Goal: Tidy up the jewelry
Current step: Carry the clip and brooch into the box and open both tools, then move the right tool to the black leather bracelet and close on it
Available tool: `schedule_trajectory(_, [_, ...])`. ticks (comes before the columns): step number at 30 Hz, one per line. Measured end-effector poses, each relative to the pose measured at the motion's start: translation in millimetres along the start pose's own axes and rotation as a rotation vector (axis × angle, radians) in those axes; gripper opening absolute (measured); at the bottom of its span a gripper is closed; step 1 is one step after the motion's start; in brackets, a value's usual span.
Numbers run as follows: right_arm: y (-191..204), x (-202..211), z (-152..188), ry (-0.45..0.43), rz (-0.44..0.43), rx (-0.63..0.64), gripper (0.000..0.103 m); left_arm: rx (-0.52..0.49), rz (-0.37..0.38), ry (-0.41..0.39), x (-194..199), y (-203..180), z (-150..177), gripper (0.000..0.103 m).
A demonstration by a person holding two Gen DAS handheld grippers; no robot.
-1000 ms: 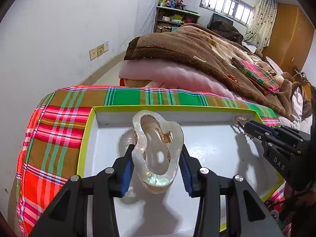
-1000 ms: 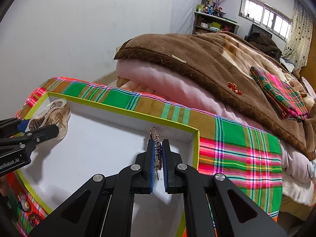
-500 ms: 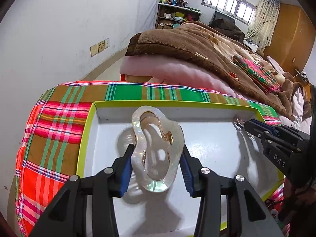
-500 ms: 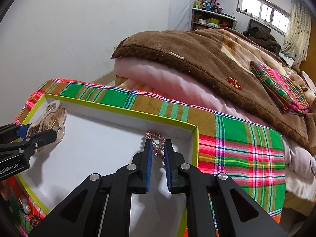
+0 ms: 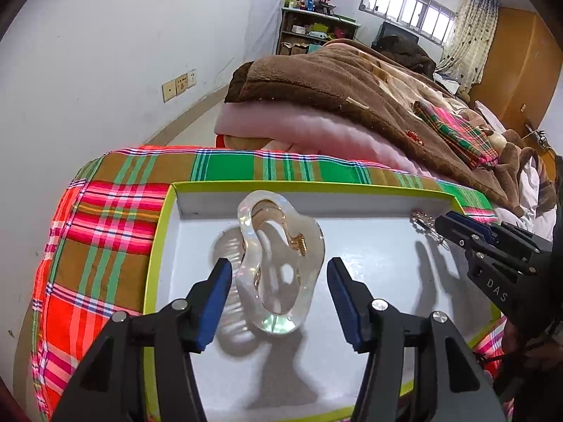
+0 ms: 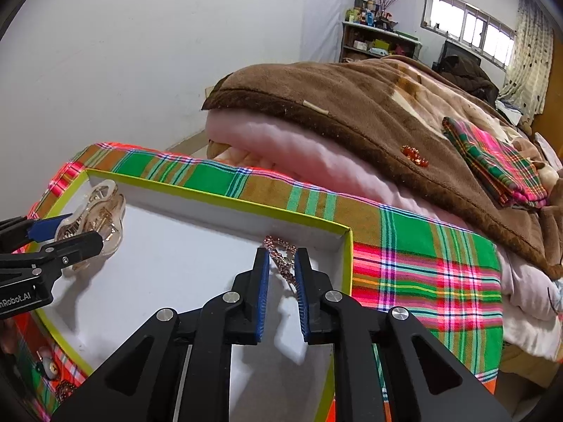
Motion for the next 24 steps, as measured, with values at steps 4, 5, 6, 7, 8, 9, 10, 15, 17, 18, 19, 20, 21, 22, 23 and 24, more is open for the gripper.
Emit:
schedule_trajectory(4, [2, 13, 3, -0.021, -0.002, -0.004, 0.020, -0.007, -0.004, -0.014, 11, -3, 5, 0.061])
schedule_trajectory(5, [2, 17, 4, -0.027, -0.007, -0.007, 0.026, -0.011, 0.000, -0.018, 15, -4, 6, 0.062])
schedule_trajectory(6, [2, 22, 6, -0.036, -0.014, -0.010, 0.033, -0.013, 0.003, -0.024, 19, -5, 7, 0.063])
schedule_trajectory(7, [2, 25, 7, -0.042, -0.018, -0.012, 0.035, -0.011, 0.004, -0.028, 23, -5, 8, 0.064])
schedule_trajectory(8, [3, 30, 9, -0.050, -0.022, -0.017, 0.036, -0.010, 0.007, -0.033, 27, -5, 10, 0.065])
schedule_trajectory(9, [3, 37, 11, -0.059, -0.028, -0.022, 0.036, -0.008, 0.014, -0.038, 31, -4, 11, 0.065])
schedule_trajectory(10, [3, 41, 13, -0.066, -0.034, -0.024, 0.036, -0.006, 0.019, -0.042, 35, -5, 13, 0.066])
schedule_trajectory(15, [4, 71, 33, -0.117, -0.065, -0.034, 0.036, -0.004, 0.054, -0.077, 61, -6, 28, 0.070])
schedule_trajectory(17, [1, 81, 43, -0.129, -0.075, -0.046, 0.036, -0.007, 0.079, -0.081, 69, -6, 38, 0.071])
schedule_trajectory(18, [1, 85, 47, -0.132, -0.079, -0.047, 0.036, -0.005, 0.088, -0.083, 72, -6, 42, 0.071])
schedule_trajectory(19, [1, 89, 54, -0.139, -0.090, -0.047, 0.036, -0.006, 0.092, -0.081, 75, -5, 46, 0.071])
schedule_trajectory(20, [1, 93, 60, -0.143, -0.102, -0.045, 0.036, -0.009, 0.092, -0.079, 76, -5, 51, 0.071])
schedule_trajectory(21, [2, 97, 67, -0.142, -0.116, -0.040, 0.036, -0.011, 0.093, -0.077, 78, -4, 56, 0.072])
schedule_trajectory(22, [4, 99, 73, -0.141, -0.127, -0.031, 0.036, -0.005, 0.091, -0.072, 78, -3, 60, 0.072])
schedule_trajectory(23, [7, 101, 79, -0.138, -0.141, -0.014, 0.036, 0.003, 0.093, -0.067, 79, -1, 64, 0.072])
schedule_trajectory(24, [12, 101, 85, -0.124, -0.150, 0.014, 0.036, 0.012, 0.101, -0.060, 80, 1, 70, 0.072])
Point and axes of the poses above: each gripper's, at about its wrist camera, not at the fingertips, and x roughly against the way its jaws point, y to its left, z to its underside, the point moved 2 cm from there along -x, roughly the way its jaws point, and after that the axes turned 10 degrees about y, right-handed, at the moved point
